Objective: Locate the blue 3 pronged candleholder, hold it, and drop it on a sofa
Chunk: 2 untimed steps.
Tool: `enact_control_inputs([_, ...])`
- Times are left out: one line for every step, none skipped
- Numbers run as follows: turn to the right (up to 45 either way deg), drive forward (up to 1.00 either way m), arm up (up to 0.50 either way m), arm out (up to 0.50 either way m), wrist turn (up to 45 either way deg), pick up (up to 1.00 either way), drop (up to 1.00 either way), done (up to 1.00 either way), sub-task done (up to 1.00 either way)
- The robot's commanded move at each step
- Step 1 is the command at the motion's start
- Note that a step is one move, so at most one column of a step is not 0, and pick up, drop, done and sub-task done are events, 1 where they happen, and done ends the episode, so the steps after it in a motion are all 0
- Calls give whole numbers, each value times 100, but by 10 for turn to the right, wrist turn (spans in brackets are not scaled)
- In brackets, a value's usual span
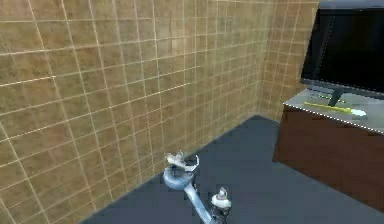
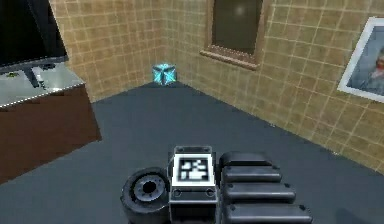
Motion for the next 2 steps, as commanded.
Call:
enact_control_inputs([450, 0, 0, 0, 0, 0, 0, 0, 0])
enact_control_inputs([450, 0, 0, 0, 0, 0, 0, 0, 0])
